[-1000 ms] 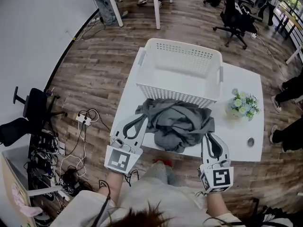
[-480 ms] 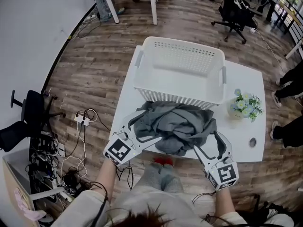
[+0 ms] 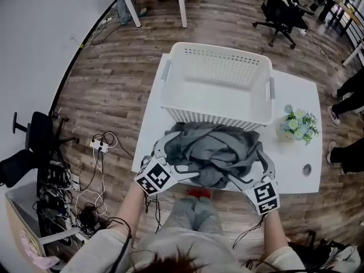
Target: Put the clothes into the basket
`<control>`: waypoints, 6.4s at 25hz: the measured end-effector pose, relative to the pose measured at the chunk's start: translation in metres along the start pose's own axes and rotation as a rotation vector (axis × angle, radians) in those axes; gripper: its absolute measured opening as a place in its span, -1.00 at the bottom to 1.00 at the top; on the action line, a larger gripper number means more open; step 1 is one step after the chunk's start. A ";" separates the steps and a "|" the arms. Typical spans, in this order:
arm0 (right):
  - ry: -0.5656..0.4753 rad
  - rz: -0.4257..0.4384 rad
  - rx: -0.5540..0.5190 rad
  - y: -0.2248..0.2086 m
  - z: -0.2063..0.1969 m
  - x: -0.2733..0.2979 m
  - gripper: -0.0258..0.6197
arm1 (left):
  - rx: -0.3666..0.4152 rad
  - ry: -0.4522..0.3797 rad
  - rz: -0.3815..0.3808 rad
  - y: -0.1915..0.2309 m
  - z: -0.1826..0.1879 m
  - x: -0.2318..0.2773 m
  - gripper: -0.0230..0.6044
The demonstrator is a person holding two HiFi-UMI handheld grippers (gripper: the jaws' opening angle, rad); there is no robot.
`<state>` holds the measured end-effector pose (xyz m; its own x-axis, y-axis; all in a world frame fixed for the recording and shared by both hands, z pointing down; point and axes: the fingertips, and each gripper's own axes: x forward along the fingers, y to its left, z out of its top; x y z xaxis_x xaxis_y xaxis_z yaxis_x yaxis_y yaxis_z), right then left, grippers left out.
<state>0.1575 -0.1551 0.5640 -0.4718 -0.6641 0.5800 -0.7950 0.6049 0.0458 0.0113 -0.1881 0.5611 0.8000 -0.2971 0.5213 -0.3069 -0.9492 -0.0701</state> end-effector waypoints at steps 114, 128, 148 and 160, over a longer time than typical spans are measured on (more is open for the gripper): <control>-0.025 0.032 -0.114 -0.148 0.213 0.039 -0.07 | 0.007 0.018 0.128 0.190 0.174 0.028 0.63; -0.311 -0.042 0.028 -0.097 0.250 0.013 -0.78 | -0.057 -0.283 0.202 0.138 0.221 0.004 -0.86; -0.419 -0.098 0.012 0.072 0.198 -0.108 -0.87 | -0.147 -0.322 0.253 -0.040 0.185 -0.091 -0.89; -0.407 -0.153 0.022 0.102 0.178 -0.112 -0.87 | -0.122 -0.344 0.184 -0.067 0.168 -0.094 -0.89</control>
<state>0.0617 -0.0974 0.3588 -0.4562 -0.8673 0.1993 -0.8734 0.4792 0.0862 0.0429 -0.1136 0.3740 0.8456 -0.4976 0.1934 -0.5030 -0.8640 -0.0236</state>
